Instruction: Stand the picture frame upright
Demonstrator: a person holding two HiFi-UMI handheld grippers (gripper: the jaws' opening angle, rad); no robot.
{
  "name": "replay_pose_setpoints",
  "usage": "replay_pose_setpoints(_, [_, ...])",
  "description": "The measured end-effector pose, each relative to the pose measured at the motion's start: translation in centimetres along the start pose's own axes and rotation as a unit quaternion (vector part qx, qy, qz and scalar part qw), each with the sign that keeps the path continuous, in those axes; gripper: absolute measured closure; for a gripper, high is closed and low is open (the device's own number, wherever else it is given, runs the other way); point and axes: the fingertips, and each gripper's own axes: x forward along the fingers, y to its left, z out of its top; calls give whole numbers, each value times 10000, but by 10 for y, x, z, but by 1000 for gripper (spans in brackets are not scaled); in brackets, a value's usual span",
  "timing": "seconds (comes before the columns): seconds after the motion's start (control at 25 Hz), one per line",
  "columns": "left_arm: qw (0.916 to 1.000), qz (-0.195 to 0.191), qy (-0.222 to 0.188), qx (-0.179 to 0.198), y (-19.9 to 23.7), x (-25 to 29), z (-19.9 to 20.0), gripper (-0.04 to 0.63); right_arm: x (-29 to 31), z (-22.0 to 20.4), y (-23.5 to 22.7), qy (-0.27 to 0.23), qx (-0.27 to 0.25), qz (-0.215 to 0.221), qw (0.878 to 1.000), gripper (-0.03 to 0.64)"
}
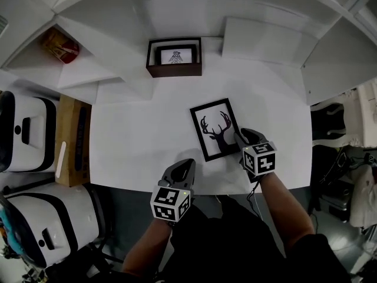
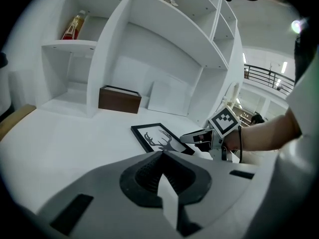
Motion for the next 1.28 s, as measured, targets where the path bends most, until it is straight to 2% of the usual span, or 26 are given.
replay_pose_setpoints(0.24, [9999,3,134,29,5,11,-6,588,13,-8,-5,126,208,-52,9997,520])
replay_pose_setpoints(0.48, [9996,-60,282,-13,4,24,-14,586,14,-9,-4,83,464,73,9989,550])
replay_pose_setpoints(0.68, [9993,-96,361,-85,2,34,-15,545,13,-9,-7,115,705,141,9973,557])
replay_pose_setpoints(1.04, [9970,-236,450,-577,0,54,-24,489,10,-6,-10,118,1247,580,9904,558])
replay_pose_setpoints(1.28, [9925,-406,343,-1102,-1,69,-18,463,7,-4,-11,70,1455,848,9857,558])
